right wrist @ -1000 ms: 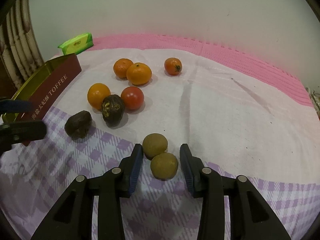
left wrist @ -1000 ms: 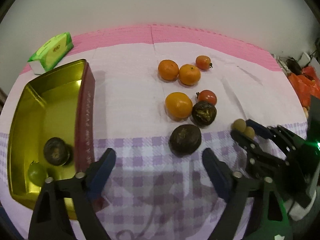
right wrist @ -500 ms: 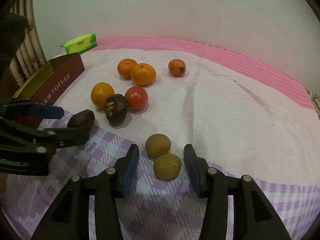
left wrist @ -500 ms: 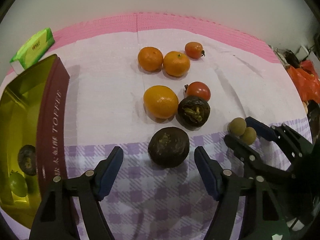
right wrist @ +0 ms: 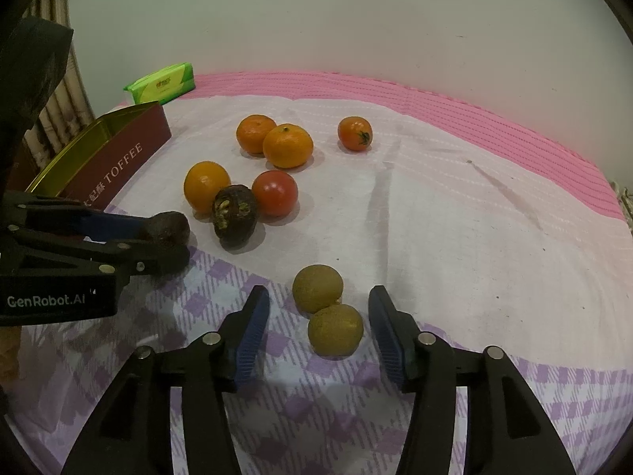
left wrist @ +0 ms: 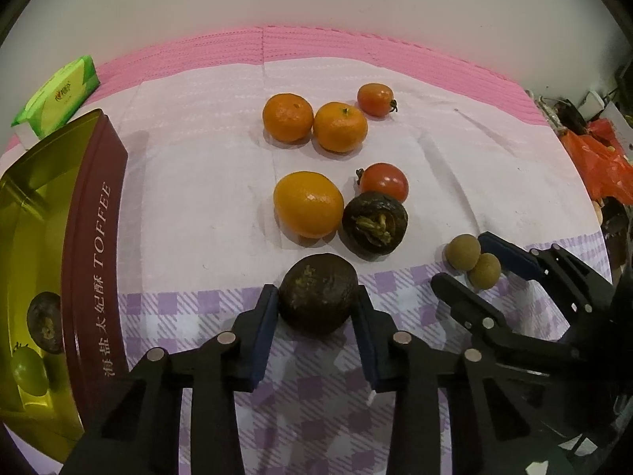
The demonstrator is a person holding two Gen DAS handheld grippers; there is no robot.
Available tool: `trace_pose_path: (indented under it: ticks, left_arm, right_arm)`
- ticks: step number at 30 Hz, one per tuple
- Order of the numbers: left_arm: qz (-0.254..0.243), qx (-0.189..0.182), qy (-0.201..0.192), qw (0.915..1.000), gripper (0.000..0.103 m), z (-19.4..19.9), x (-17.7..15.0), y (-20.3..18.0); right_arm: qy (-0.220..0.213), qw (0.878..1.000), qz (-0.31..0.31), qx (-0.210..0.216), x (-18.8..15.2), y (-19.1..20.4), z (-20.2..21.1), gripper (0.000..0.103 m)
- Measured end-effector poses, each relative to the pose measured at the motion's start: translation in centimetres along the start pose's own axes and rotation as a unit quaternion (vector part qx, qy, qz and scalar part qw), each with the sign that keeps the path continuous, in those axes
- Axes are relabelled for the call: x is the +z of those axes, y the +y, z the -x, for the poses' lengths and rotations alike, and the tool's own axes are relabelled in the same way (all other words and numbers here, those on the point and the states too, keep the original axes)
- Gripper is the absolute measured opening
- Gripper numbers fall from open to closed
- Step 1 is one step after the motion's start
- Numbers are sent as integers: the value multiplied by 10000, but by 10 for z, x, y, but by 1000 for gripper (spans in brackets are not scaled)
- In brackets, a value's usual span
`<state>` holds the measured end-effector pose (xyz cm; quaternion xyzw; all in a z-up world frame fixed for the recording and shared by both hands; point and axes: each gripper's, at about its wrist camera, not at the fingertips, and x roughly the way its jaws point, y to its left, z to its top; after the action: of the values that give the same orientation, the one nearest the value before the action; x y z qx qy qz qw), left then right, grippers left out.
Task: Organize fruits
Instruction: 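Close the left gripper on the dark brown round fruit and lift, then carry the dark brown fruit into the tin tray and open the left gripper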
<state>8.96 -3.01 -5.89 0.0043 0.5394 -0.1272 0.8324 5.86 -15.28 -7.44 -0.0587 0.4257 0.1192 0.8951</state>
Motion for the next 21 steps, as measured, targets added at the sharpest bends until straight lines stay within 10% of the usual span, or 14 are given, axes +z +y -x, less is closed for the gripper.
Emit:
trace_pose_path:
  ticks: [21]
  left_arm:
    - [531, 454, -447, 9966, 33, 83, -4, 80]
  right_arm:
    - [6, 10000, -11, -19, 0, 0, -1, 57]
